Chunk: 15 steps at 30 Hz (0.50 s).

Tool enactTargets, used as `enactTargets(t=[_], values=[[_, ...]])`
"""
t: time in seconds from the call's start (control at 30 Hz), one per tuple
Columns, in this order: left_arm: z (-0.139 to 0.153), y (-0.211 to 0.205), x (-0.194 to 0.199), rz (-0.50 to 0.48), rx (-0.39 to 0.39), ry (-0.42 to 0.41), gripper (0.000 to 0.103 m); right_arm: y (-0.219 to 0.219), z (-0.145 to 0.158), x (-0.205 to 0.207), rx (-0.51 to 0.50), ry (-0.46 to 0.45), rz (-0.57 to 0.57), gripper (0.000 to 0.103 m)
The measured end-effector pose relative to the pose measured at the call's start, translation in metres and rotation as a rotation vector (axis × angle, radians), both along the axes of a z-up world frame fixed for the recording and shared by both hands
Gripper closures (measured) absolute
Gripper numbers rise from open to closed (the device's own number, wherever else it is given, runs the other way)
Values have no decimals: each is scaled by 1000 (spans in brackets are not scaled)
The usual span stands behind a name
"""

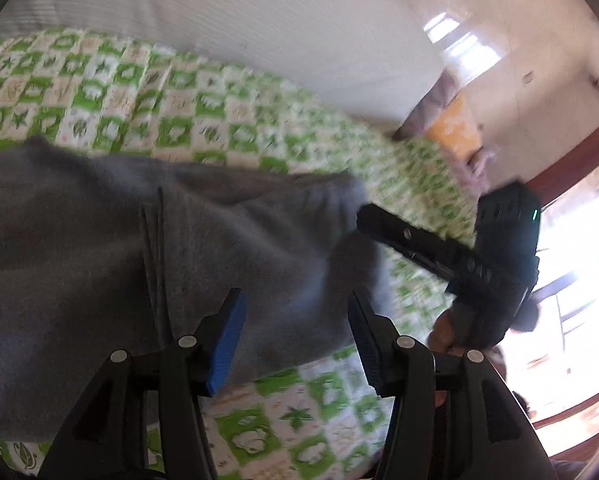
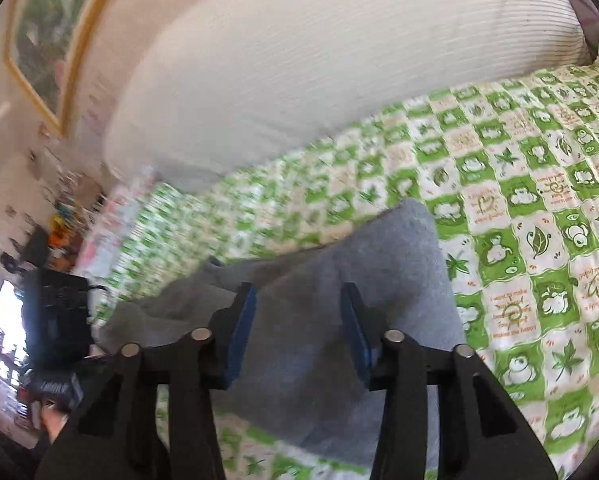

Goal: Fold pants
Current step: 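Open both grippers and release the folded grey sweatpants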

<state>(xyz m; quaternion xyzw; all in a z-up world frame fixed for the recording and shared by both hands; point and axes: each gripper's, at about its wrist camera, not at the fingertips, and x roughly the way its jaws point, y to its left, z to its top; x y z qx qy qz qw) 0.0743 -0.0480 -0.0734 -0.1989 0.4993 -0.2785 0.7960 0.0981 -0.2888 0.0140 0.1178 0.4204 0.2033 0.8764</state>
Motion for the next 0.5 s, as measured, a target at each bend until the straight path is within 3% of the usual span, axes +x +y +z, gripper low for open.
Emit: enactTargets(t=[0.13, 0.23, 0.37, 0.5], values=[[-32, 14, 13, 56, 37, 75, 51, 2, -24, 28, -117, 105, -68, 74], [-51, 28, 19, 86, -1, 114, 64, 4, -39, 48, -151, 146, -87, 79], [-53, 31, 16, 88, -3, 110, 67, 7, -44, 54, -177, 147, -90, 79], [-38, 30, 9, 101, 11, 78, 63, 1, -35, 43, -133, 145, -96, 79]])
